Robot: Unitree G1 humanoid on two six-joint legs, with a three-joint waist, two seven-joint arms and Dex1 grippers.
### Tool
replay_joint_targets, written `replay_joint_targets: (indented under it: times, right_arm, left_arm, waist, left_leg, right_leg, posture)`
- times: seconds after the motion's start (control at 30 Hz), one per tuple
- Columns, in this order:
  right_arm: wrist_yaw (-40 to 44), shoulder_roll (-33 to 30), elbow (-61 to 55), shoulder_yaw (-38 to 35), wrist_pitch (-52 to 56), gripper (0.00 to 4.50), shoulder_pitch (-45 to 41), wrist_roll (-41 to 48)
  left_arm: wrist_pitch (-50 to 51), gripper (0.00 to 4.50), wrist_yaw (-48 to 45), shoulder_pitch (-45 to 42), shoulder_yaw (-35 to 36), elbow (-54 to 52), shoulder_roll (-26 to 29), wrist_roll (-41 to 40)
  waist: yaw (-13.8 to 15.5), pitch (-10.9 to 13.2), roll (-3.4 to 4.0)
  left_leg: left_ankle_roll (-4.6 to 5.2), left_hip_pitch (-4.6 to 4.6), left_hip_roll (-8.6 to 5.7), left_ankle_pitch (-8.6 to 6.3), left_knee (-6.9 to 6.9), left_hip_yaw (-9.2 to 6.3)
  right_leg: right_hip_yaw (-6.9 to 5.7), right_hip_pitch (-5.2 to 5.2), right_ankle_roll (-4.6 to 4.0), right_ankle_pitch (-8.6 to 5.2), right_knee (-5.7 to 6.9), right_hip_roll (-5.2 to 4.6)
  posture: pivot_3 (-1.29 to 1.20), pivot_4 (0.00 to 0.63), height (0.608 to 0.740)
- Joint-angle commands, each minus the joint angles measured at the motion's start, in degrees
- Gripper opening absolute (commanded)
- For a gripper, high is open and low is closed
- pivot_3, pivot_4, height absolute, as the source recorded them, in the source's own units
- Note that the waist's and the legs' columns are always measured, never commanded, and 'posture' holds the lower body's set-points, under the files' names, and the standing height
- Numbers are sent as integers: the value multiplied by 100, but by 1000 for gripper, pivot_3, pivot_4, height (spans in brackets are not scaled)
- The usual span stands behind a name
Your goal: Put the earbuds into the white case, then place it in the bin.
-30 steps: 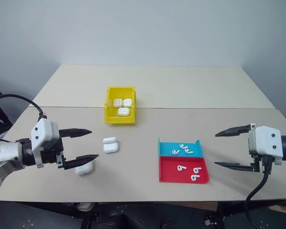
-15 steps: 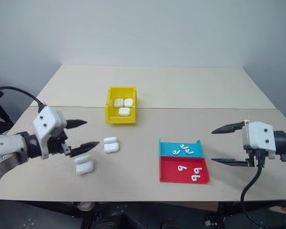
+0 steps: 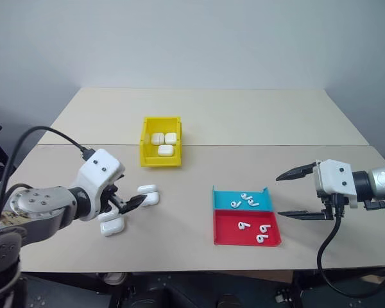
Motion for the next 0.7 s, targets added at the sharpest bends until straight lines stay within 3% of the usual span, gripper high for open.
replay_joint_targets:
  times: [0.03,0.1,0.2,0.23,0.27,0.3,0.37,0.43,0.53,0.7]
  right_arm:
    - [101,-38,82,19,43,4443,-173,-8]
    - [110,-5,156,126,39,4443,-269,-48]
    - [159,61,280,305,52,4443,-463,-97]
    - [168,67,311,338,49,4443,-504,-102]
    - [180,93,379,394,35,4443,-585,-137]
    - [192,117,451,446,18,4443,-660,-170]
    - [221,150,585,542,-26,4443,-790,-237]
    - [252,178,682,597,-67,4443,-873,-284]
    - [291,195,744,630,-91,4443,-927,-299]
    - [274,152,681,593,-93,4443,-816,-286]
  left_arm:
    - [19,4500,2418,302,247,-247,-1037,-869]
    - [19,4500,4020,624,51,-551,-2237,-880]
    - [19,4500,5829,769,-258,-697,-3155,-1333]
    - [-1356,4500,6783,646,-793,-442,-1819,-3037]
    - [-2461,4500,7421,737,-1076,-293,-716,-4233]
    - [-3379,4500,7797,757,-1380,-214,246,-5062]
    - [-4662,4500,7961,676,-2056,-358,1504,-5480]
    - [-5673,4500,7961,508,-2676,-585,2383,-5491]
    - [-6745,4500,7961,285,-3409,-878,3238,-5491]
    - [-7942,4500,7961,-5,-4318,-1178,3930,-5491]
  waist:
    - [13,0,-1]
    - [24,1,-2]
    - [63,2,-5]
    - [81,4,-8]
    - [78,4,-8]
    - [37,2,-3]
    - [8,-4,16]
    - [23,3,34]
    - [45,5,32]
    - [155,4,33]
  left_leg:
    - [3,3,-9,-2,1,0]
    - [4,-8,-11,-2,7,-5]
    - [6,-10,-17,-4,17,-4]
    - [4,-9,-18,-2,19,-5]
    - [-3,-2,-14,2,17,-10]
    - [-7,-2,-1,4,17,-13]
    - [-24,28,31,11,-8,-10]
    - [-13,84,-4,6,-17,7]
    - [3,121,-17,-5,-20,49]
    - [9,116,-19,-10,-31,47]
  right_leg:
    - [2,6,2,1,-2,-11]
    - [-2,2,4,2,0,-11]
    - [2,6,9,5,-5,-16]
    - [2,7,9,5,-2,-17]
    - [2,5,8,5,9,-12]
    - [0,2,5,6,11,-1]
    - [8,11,-27,14,4,28]
    - [5,76,-26,13,-21,-5]
    - [-3,148,-15,25,-96,-15]
    - [-12,162,-15,29,-131,-14]
  posture:
    - [0,150,740]
    - [0,150,740]
    - [0,150,740]
    - [0,150,740]
    - [0,150,740]
    - [0,150,740]
    - [0,150,740]
    - [0,150,740]
    - [0,150,740]
    - [0,150,740]
